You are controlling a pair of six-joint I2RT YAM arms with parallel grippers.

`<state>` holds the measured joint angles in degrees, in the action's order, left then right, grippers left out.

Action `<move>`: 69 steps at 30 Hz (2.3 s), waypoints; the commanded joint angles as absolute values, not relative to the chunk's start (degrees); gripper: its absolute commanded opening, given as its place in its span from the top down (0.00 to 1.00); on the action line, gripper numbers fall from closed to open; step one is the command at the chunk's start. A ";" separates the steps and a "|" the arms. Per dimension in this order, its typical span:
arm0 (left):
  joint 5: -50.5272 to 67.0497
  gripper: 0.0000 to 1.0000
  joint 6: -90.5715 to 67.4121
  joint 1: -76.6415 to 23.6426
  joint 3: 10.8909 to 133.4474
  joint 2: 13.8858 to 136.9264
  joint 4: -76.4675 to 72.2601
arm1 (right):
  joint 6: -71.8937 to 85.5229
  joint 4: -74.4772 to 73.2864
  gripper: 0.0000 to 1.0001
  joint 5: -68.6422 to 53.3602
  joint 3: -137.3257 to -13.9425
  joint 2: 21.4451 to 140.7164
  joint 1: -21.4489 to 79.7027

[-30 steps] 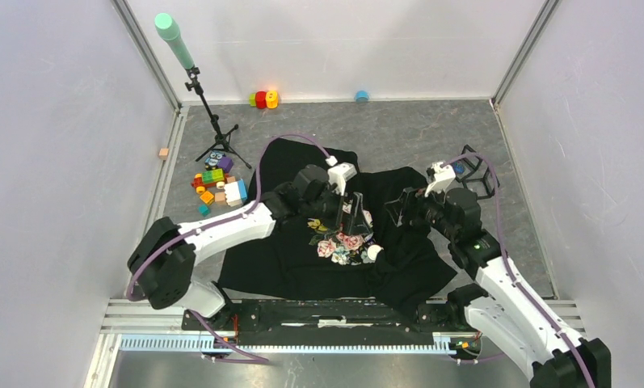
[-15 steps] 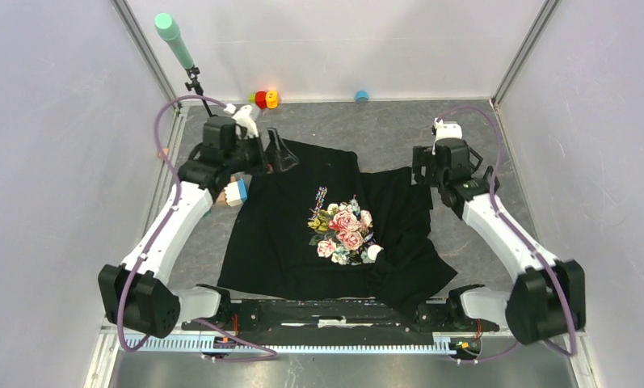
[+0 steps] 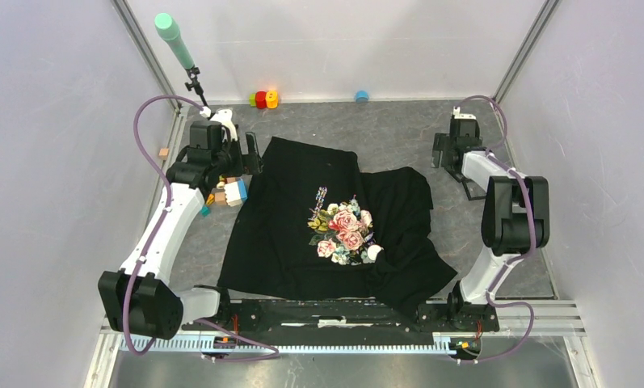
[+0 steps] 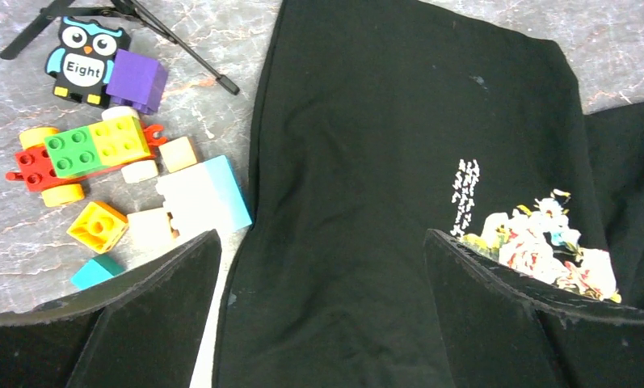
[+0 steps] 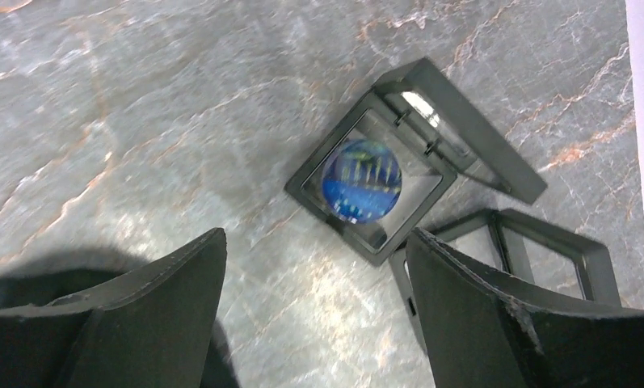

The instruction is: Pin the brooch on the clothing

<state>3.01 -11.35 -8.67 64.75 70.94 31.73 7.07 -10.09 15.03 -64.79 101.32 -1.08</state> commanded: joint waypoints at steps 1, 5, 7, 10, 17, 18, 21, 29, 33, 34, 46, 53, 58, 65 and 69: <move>0.28 0.00 -7.74 -8.18 64.69 70.68 31.78 | 5.65 -7.77 0.13 15.43 -70.30 105.38 -3.11; 0.87 0.00 -7.91 -8.02 64.69 71.20 31.83 | 5.07 -9.11 0.14 14.70 -74.66 109.37 -3.77; 1.26 0.00 -7.94 -7.91 64.69 71.28 31.82 | 5.10 -9.21 0.14 14.40 -75.50 110.18 -3.86; 1.36 0.00 -8.00 -7.91 64.64 71.22 31.82 | 5.44 -9.43 0.14 14.07 -76.14 111.19 -4.03; 2.17 0.00 -8.26 -7.84 64.45 71.03 31.75 | 7.38 -10.11 0.20 13.61 -76.23 113.29 -4.75; 2.20 0.00 -8.26 -7.85 64.42 71.06 31.65 | 7.51 -10.11 0.20 13.78 -76.12 113.43 -4.79; 2.33 0.00 -8.26 -7.85 64.25 70.93 31.55 | 7.85 -10.19 0.20 13.81 -76.22 114.11 -4.92; 3.03 0.00 -8.35 -7.89 64.03 70.74 31.46 | 8.37 -10.82 0.23 12.41 -76.14 115.22 -5.00; 3.26 0.00 -8.44 -7.85 63.98 70.67 31.51 | 8.72 -11.11 0.31 11.55 -75.73 114.88 -5.01; 3.38 0.00 -8.53 -7.82 63.98 70.60 31.38 | 8.93 -11.08 0.33 11.44 -75.53 114.66 -5.01; 4.90 0.00 -9.05 -7.82 63.46 70.09 30.90 | 9.38 -11.47 0.53 10.44 -74.25 110.89 -5.01; 5.63 0.00 -9.32 -7.82 63.19 69.94 30.76 | 9.34 -11.51 0.63 9.69 -73.55 108.66 -5.01; 5.83 0.00 -9.32 -7.82 63.10 69.81 30.67 | 8.68 -11.60 0.70 10.02 -73.14 107.84 -5.01; 5.96 0.00 -9.32 -7.84 63.02 69.69 30.75 | 7.41 -12.57 0.75 9.41 -73.04 108.21 -4.93; 6.13 0.00 -9.40 -7.82 63.01 69.71 30.73 | 4.36 -11.55 0.60 8.34 -70.98 106.89 -4.33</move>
